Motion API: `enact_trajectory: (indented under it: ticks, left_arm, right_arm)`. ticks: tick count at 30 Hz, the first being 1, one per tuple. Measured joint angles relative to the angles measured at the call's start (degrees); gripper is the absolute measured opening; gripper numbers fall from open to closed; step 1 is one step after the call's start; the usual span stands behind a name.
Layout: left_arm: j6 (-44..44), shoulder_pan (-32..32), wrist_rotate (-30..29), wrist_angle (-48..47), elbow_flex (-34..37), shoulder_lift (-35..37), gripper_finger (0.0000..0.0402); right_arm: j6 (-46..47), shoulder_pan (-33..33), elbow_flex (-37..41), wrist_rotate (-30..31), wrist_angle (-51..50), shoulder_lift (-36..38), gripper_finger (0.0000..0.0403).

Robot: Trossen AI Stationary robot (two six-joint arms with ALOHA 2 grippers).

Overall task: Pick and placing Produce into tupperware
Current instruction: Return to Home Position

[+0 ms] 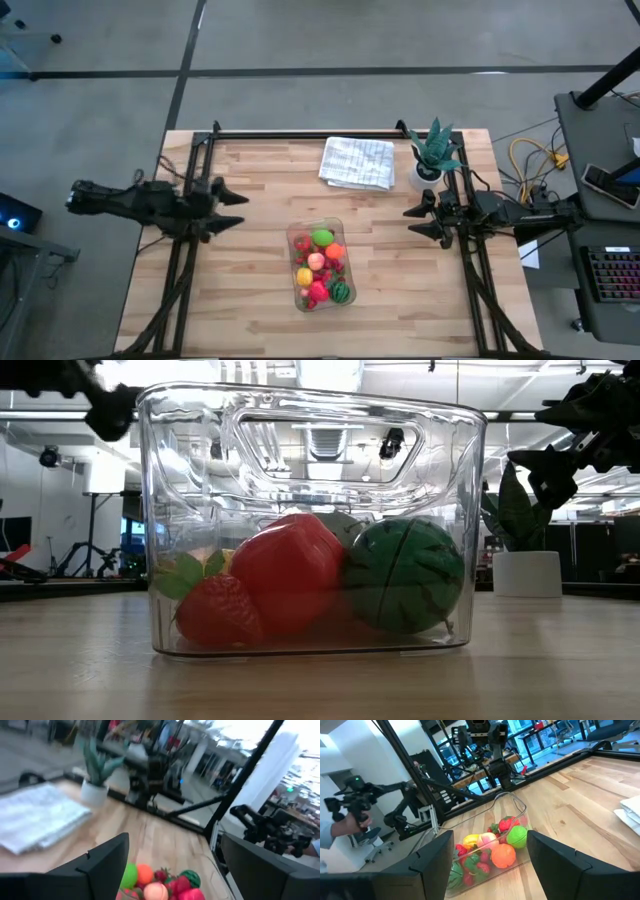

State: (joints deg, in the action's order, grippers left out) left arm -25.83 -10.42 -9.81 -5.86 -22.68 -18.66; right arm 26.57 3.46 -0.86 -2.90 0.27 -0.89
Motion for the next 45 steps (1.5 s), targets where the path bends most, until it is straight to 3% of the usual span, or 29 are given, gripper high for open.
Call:
enact_trajectory:
  ticks: [6,9,13,23,32,45]
  left_arm:
    - [5.1,0.2,-0.7,-8.5,2.2,18.5,0.0302]
    - [5.2,0.2,-1.4,-16.5,1.9,16.6,0.0302]
    - [2.2,0.3,-6.1,-14.5,2.9,13.8,0.0302]
    - [-6.8,0.3,-7.6,-18.7,12.6,16.7,0.0302]
    - [-3.6,0.3,-7.2,-9.3,17.0,11.8,0.0302]
    - [-3.6,0.3,-7.1,-9.1,17.1,6.8,0.0302]
  right_arm:
    - [0.0,0.0,0.0,0.0,0.0,0.0,0.0242]
    - [0.0,0.0,0.0,-0.1,0.1,0.0,0.0242]
    - [0.0,0.0,0.0,0.0,0.4,-0.2,0.0242]
    - [0.0,0.0,0.1,0.1,0.1,-0.4,0.0242]
    - [0.0,0.0,0.1,0.1,0.1,-0.4,0.0242]
    - [0.0,0.0,0.1,0.0,0.1,-0.4,0.0242]
